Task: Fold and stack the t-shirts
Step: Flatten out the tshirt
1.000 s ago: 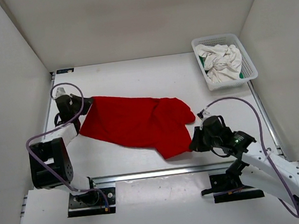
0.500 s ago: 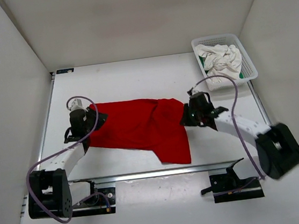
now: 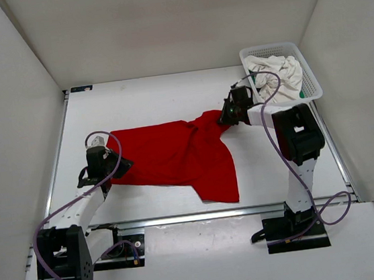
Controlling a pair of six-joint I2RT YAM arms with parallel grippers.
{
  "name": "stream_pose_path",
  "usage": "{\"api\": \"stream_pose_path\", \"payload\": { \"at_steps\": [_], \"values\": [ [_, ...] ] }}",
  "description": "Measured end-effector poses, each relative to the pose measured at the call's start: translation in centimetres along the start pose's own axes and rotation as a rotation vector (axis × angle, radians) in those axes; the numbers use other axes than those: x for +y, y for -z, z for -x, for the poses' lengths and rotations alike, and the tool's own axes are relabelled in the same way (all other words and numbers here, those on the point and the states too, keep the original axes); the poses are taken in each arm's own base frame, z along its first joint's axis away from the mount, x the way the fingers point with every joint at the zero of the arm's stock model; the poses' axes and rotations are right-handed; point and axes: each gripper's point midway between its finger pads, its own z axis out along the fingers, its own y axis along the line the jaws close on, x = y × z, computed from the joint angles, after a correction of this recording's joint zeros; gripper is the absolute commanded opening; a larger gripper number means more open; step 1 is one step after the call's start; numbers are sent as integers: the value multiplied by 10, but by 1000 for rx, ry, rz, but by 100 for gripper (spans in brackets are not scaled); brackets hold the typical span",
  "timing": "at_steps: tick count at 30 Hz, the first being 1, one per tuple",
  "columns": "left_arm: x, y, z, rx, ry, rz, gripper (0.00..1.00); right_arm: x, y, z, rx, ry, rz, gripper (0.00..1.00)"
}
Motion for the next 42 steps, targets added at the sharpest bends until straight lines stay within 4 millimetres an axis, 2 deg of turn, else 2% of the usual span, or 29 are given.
{"api": "stream_pose_path", "payload": {
  "at_steps": [4, 6, 8, 9, 10, 12, 13, 14, 16, 17, 20, 22, 25, 27, 32, 35, 36, 42],
  "values": [
    [1, 1, -5, 18, -26, 3, 0, 3, -19, 46, -50, -35, 13, 0],
    [5, 4, -4, 8, -29, 17, 2, 7, -22, 64, -76, -38, 28, 0],
    [14, 9, 2, -26, -20, 43, 13, 8, -19, 73, -92, -38, 30, 1],
    [20, 11, 4, -41, -9, 60, 14, 9, -17, 76, -99, -36, 33, 7],
    [30, 14, 9, -68, 12, 85, 18, 10, -14, 77, -99, -36, 33, 9],
    [53, 20, 16, -114, 63, 155, 32, 17, -5, 78, -98, -24, 43, 21],
    [64, 22, 18, -129, 78, 188, 34, 21, 0, 78, -103, -16, 50, 23],
    [76, 25, 19, -144, 106, 227, 42, 26, 8, 77, -108, -4, 58, 26],
    [91, 29, 19, -152, 142, 281, 52, 41, 27, 71, -123, 21, 84, 26],
    [97, 31, 19, -158, 154, 305, 53, 49, 38, 65, -126, 33, 99, 26],
    [112, 39, 25, -199, 197, 363, 47, 71, 66, 44, -147, 72, 155, 27],
    [123, 44, 31, -231, 230, 398, 46, 82, 77, 27, -147, 97, 185, 27],
    [139, 49, 35, -259, 276, 449, 47, 89, 82, -2, -121, 126, 213, 27],
    [146, 51, 35, -265, 305, 477, 48, 86, 81, -21, -92, 135, 217, 27],
    [154, 50, 30, -253, 335, 520, 49, 73, 84, -54, -44, 144, 223, 28],
    [156, 45, 28, -245, 369, 531, 47, 72, 91, -65, -35, 151, 244, 28],
    [156, 42, 30, -251, 382, 526, 44, 74, 92, -66, -37, 155, 251, 29],
    [154, 32, 38, -289, 433, 507, 37, 92, 99, -62, -66, 181, 321, 28]
  ]
}}
